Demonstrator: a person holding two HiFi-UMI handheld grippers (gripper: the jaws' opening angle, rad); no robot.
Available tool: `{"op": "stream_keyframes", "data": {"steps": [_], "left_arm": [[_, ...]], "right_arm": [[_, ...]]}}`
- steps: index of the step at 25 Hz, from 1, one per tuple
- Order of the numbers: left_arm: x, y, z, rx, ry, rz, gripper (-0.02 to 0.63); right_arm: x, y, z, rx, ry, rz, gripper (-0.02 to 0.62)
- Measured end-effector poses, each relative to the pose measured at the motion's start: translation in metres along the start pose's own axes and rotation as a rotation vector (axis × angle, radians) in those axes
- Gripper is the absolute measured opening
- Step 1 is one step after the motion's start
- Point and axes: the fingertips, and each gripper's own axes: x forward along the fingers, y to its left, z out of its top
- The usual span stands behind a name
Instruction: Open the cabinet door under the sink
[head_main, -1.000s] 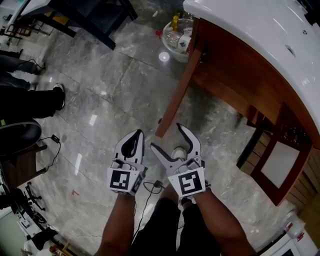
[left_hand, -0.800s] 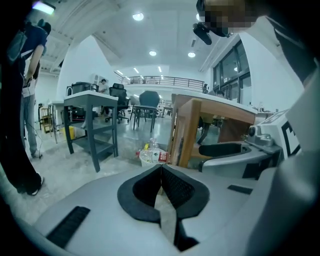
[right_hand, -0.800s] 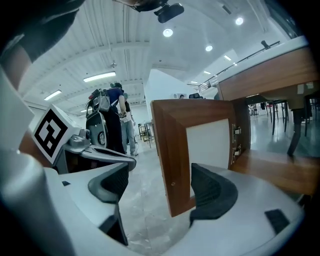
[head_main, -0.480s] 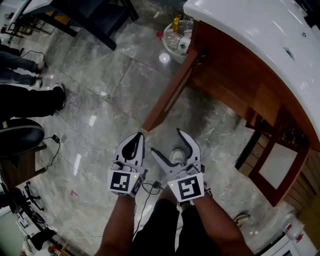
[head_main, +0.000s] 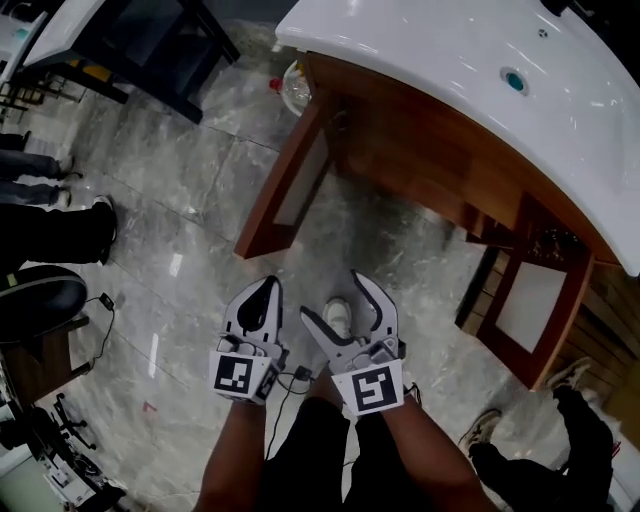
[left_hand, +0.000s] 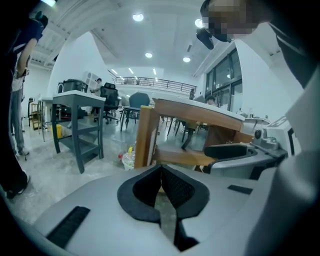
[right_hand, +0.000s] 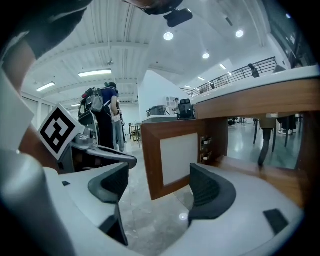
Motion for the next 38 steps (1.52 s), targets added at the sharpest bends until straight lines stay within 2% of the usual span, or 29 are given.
{"op": "stream_keyframes", "data": {"steps": [8, 13, 18, 20, 25, 28, 31, 38], "left_arm": [[-0.016, -0.064, 0.015, -0.002, -0.022, -0.067, 0.023], [-0.037, -0.104, 0.04, 0.018, -0.042, -0.112, 0.023], [-0.063, -0.16, 0.078, 0.006, -0.088, -0.191, 0.023], [-0.072, -0.179, 0.092, 0.027, -0.095, -0.223, 0.023], [-0.108, -0.216, 0.121, 0.074, -0.08, -0.277, 0.023], [-0.133, -0.226, 0.145, 0.073, -0.094, -0.263, 0.023], [-0.151, -0.232, 0.174, 0.079, -0.131, -0.252, 0.023], [-0.196, -0.262, 0.209, 0.159, -0.141, -0.337, 0.023]], "right_arm": [[-0.076, -0.028, 0.016, -0.012, -0.032, -0.127, 0.371], [-0.135, -0.032, 0.034, -0.026, -0.024, -0.203, 0.266], [-0.194, -0.03, 0.072, -0.118, -0.02, -0.272, 0.078], [-0.21, -0.032, 0.09, -0.119, -0.047, -0.303, 0.037], [-0.263, -0.021, 0.138, -0.098, -0.113, -0.339, 0.025], [-0.296, -0.008, 0.164, -0.126, -0.136, -0.353, 0.025], [-0.322, -0.004, 0.191, -0.109, -0.196, -0.388, 0.025], [-0.356, 0.026, 0.225, -0.075, -0.199, -0.38, 0.025]]}}
